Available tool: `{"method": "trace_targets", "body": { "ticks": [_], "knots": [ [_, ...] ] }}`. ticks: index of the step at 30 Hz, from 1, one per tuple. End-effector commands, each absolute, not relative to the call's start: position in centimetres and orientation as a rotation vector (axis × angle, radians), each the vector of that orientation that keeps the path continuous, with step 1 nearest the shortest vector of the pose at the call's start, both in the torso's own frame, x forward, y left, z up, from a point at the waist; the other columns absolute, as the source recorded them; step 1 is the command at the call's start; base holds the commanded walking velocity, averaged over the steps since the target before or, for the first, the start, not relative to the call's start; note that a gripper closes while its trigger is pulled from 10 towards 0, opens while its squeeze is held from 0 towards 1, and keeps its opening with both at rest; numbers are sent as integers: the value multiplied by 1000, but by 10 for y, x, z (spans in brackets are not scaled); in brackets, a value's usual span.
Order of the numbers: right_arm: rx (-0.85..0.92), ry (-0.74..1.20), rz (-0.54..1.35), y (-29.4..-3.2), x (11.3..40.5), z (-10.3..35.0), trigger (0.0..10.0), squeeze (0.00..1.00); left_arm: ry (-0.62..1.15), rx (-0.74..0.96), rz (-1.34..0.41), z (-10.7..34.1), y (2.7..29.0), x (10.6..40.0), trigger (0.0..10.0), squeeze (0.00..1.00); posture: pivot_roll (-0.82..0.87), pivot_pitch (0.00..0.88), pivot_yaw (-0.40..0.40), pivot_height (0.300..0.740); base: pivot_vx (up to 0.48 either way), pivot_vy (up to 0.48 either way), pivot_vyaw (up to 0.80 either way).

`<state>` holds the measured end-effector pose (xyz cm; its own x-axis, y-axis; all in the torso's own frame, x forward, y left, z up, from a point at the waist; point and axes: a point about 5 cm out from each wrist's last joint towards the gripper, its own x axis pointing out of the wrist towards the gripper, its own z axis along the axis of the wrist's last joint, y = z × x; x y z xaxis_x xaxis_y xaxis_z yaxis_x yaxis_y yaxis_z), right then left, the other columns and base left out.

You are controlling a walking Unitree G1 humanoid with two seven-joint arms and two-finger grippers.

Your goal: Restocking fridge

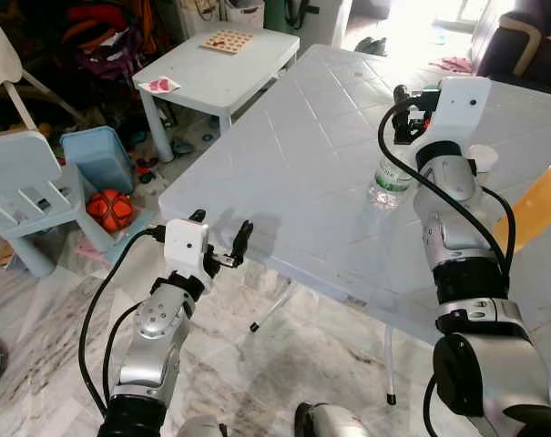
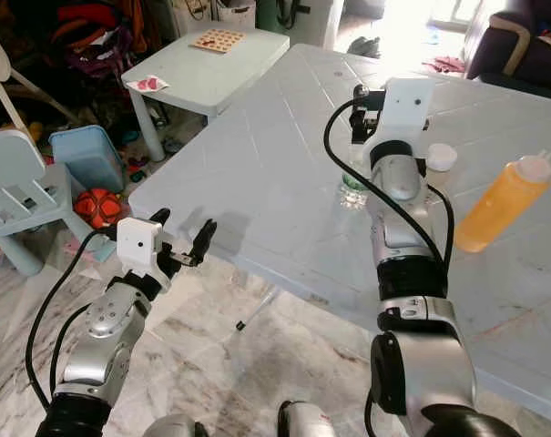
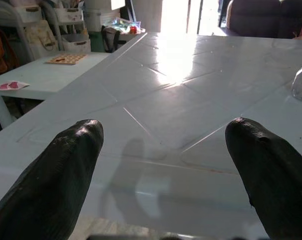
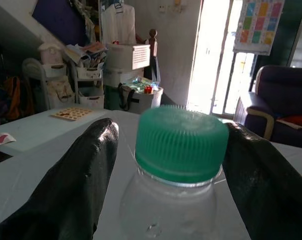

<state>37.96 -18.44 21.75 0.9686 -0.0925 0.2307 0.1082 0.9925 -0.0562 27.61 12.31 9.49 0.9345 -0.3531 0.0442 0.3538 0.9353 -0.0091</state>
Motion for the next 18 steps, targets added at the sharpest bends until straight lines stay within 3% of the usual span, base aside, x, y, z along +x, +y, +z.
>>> {"method": "trace_targets", "body": {
  "ticks": [1,18],
  "knots": [
    [-57,-244,-84,-183,381,224,0,0,-35,-10,-357,95,123,275,10000,0,92,71,15,740,0,0,0],
    [-58,-246,-82,-183,382,225,0,0,-25,-12,-355,93,124,276,10000,0,89,70,13,740,0,0,0]
  ]
}}
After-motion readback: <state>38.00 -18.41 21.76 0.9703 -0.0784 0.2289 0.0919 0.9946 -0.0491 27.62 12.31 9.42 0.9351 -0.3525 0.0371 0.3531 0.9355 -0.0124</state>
